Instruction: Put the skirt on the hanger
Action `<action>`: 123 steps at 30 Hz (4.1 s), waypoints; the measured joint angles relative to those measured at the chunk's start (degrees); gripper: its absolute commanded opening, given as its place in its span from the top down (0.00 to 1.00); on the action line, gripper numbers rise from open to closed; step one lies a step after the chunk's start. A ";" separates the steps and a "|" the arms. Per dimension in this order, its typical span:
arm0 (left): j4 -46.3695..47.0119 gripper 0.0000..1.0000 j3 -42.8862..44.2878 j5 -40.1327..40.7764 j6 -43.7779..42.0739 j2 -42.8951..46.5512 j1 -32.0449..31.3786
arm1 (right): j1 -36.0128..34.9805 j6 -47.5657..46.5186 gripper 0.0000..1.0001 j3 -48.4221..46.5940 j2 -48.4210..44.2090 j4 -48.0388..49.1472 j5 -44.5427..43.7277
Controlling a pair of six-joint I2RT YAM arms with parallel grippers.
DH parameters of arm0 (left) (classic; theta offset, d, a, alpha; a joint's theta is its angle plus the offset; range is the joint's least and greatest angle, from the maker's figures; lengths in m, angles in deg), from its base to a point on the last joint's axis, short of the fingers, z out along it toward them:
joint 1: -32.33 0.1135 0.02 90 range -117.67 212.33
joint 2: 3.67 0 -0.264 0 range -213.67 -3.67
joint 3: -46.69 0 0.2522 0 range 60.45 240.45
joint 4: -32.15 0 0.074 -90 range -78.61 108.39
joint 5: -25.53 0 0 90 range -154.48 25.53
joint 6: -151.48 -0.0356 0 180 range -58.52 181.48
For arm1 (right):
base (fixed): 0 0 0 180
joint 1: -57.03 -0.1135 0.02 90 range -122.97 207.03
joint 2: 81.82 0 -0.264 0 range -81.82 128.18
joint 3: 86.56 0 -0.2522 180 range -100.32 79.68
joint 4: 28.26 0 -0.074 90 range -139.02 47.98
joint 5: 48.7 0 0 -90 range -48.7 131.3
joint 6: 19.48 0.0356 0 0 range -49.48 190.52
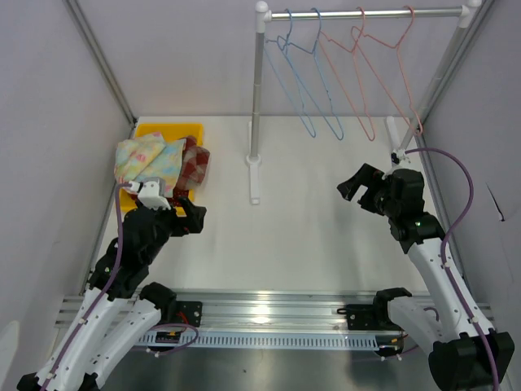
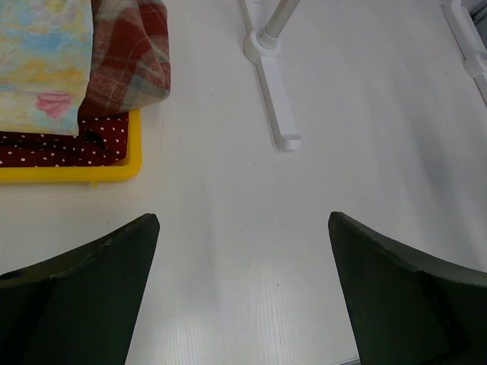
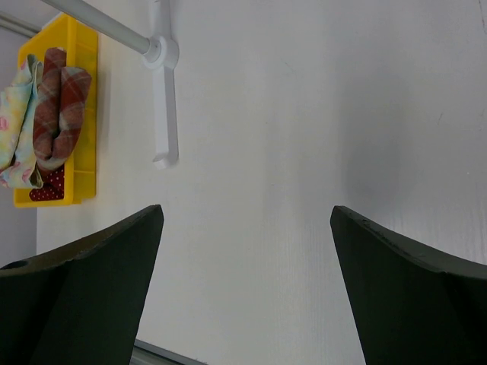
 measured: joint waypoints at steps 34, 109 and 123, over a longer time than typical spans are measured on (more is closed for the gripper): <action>-0.79 0.05 39.71 16.59 0.81 -67.36 30.36 | -4.87 1.22 0.00 -0.46 6.67 2.08 5.75; 11.69 1.00 -2.14 5.44 24.35 -41.70 -26.14 | -12.17 3.69 0.01 2.32 5.42 1.42 2.12; 18.47 1.00 -7.69 3.89 30.88 -43.89 -31.04 | -27.30 3.69 0.15 5.92 26.38 9.60 -5.75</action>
